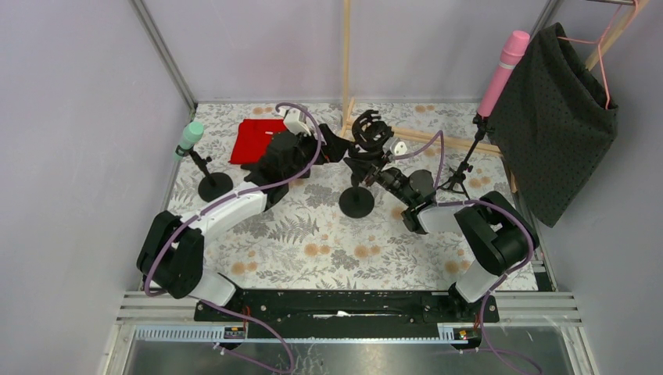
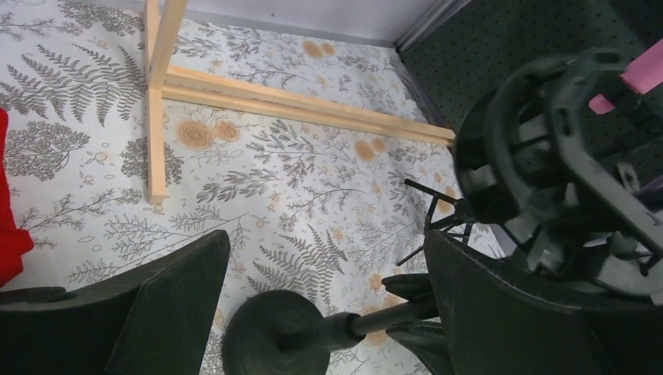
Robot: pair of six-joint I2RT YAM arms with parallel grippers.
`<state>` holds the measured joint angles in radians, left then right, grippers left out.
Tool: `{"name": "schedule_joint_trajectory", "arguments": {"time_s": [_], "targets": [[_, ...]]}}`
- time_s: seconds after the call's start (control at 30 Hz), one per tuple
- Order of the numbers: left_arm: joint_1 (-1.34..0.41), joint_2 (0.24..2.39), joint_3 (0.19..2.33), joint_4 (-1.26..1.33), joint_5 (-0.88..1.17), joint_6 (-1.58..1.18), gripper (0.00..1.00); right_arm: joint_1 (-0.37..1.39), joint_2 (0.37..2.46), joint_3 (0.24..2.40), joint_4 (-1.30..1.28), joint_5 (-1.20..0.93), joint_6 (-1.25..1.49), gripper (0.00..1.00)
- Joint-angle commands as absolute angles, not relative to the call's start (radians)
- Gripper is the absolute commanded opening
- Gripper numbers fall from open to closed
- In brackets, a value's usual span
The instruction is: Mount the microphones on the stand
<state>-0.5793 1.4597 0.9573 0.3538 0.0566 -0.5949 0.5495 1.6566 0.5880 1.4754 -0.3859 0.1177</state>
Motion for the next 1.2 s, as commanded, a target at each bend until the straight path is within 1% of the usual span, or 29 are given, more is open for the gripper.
{"name": "schedule_joint_trajectory", "arguments": {"time_s": [0.0, 0.17, 0.23, 0.33, 0.43, 0.53, 0.63, 0.73, 0.9, 0.97, 1.07, 1.17], "targets": [[-0.579, 1.462, 0.998, 0.407, 0.103, -0.578, 0.99, 0.554, 1.664, 0.621, 1.717, -0.418, 0.097, 0.34], [-0.580, 1.470, 0.976, 0.408, 0.122, -0.580, 0.99, 0.555, 1.662, 0.564, 1.717, -0.438, 0.083, 0.39], [-0.580, 1.459, 0.964, 0.410, 0.115, -0.581, 0.99, 0.555, 1.648, 0.539, 1.717, -0.430, 0.072, 0.43], [-0.578, 1.436, 0.961, 0.354, 0.016, -0.571, 0.99, 0.555, 1.613, 0.495, 1.715, -0.360, 0.055, 0.47], [-0.558, 1.415, 0.965, 0.282, -0.080, -0.580, 0.99, 0.555, 1.573, 0.442, 1.713, -0.238, 0.052, 0.56], [-0.532, 1.394, 0.955, 0.217, -0.170, -0.599, 0.99, 0.554, 1.533, 0.405, 1.709, -0.195, 0.046, 0.61], [-0.512, 1.360, 0.938, 0.144, -0.284, -0.636, 0.99, 0.555, 1.484, 0.380, 1.665, -0.209, 0.072, 0.63], [-0.507, 1.331, 0.925, 0.056, -0.448, -0.735, 0.99, 0.555, 1.429, 0.357, 1.595, -0.243, 0.091, 0.64], [-0.505, 1.371, 0.972, -0.138, -0.595, -0.925, 0.99, 0.554, 1.327, 0.298, 1.516, -0.243, 0.111, 0.65], [-0.504, 1.419, 1.012, -0.224, -0.639, -0.983, 0.99, 0.556, 1.277, 0.286, 1.455, -0.256, 0.116, 0.65], [-0.502, 1.476, 1.073, -0.259, -0.646, -0.938, 0.99, 0.556, 1.189, 0.267, 1.355, -0.259, 0.126, 0.66], [-0.473, 1.536, 1.126, -0.353, -0.655, -1.008, 0.99, 0.555, 1.090, 0.273, 1.203, -0.223, 0.153, 0.66]]}}
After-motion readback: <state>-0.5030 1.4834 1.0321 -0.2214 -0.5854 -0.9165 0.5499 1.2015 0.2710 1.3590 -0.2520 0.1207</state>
